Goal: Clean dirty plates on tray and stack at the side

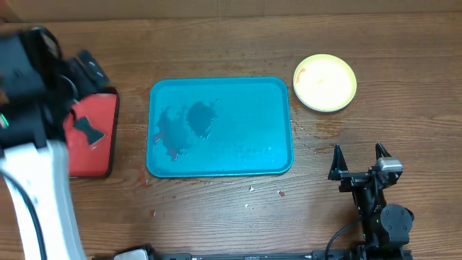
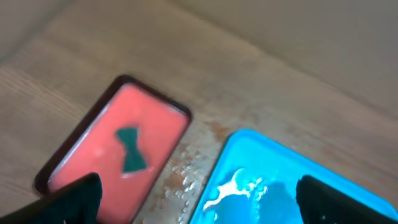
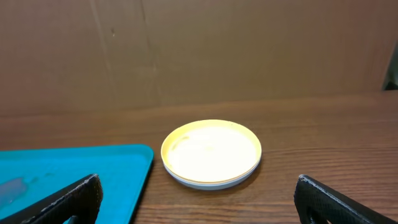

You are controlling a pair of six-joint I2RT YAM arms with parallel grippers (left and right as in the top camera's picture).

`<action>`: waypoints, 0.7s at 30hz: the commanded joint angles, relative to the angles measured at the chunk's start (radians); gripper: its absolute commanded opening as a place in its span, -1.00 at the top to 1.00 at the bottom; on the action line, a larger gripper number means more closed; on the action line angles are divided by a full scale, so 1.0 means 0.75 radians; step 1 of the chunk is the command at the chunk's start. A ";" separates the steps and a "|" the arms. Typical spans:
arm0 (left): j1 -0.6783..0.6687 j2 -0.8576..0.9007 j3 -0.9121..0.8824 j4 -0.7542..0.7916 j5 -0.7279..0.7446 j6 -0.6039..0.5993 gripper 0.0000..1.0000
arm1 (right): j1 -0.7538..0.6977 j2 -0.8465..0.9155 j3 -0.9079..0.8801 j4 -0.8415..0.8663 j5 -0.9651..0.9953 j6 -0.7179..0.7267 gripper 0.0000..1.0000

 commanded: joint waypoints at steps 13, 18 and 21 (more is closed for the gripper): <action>-0.286 -0.629 -1.215 0.908 -0.015 0.054 -1.00 | 0.005 -0.013 -0.014 0.009 0.017 0.009 -1.00; -0.286 -0.892 -1.582 1.213 -0.002 0.055 -1.00 | 0.005 -0.013 -0.014 0.009 0.017 0.009 -1.00; -0.286 -1.045 -1.787 1.359 0.014 0.096 -0.99 | 0.005 -0.013 -0.014 0.009 0.017 0.009 -1.00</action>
